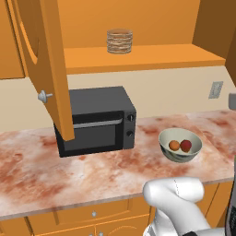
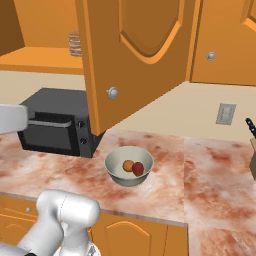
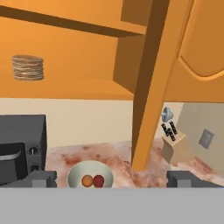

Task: Open the cabinet. Pick the tangerine and mango from the cabinet and place them into the bowl. Then close the cabinet.

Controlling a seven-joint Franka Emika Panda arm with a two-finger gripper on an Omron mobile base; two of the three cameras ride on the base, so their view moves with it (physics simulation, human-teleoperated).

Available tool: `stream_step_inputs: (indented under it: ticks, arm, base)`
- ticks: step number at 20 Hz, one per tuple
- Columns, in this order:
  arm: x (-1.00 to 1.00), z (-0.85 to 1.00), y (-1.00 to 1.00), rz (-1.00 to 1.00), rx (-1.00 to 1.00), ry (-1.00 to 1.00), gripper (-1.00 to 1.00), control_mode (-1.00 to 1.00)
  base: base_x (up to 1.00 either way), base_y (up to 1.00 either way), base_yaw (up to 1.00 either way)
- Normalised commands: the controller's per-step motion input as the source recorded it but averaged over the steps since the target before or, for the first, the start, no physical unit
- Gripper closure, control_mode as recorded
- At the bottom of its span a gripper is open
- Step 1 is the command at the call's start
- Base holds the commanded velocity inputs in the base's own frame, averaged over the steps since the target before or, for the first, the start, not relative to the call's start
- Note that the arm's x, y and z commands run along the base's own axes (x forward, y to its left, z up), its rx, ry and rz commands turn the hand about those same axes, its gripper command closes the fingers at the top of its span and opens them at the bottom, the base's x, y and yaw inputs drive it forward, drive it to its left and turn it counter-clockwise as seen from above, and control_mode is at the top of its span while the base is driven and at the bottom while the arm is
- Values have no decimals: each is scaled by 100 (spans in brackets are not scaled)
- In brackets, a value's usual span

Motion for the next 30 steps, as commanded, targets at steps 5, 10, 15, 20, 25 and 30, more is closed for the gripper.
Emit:
stream_step_inputs:
  ticks: [5,10,15,20,25,30]
  arm:
    - [21,-40,-7,21,0,-3,-100,-100]
    - [39,-61,-21,27,0,-5,-100,-100]
    - [10,-37,-46,25,5,-18,-100,-100]
    - [-8,2,-63,16,11,-26,-100,-100]
    - [-3,0,-40,16,8,-17,-100,-100]
    - [18,0,-22,18,3,-14,-100,-100]
  base:
    - [0,0,0]
    - [0,0,0]
    - [0,0,0]
    - [0,0,0]
    - [0,0,0]
    - [0,0,0]
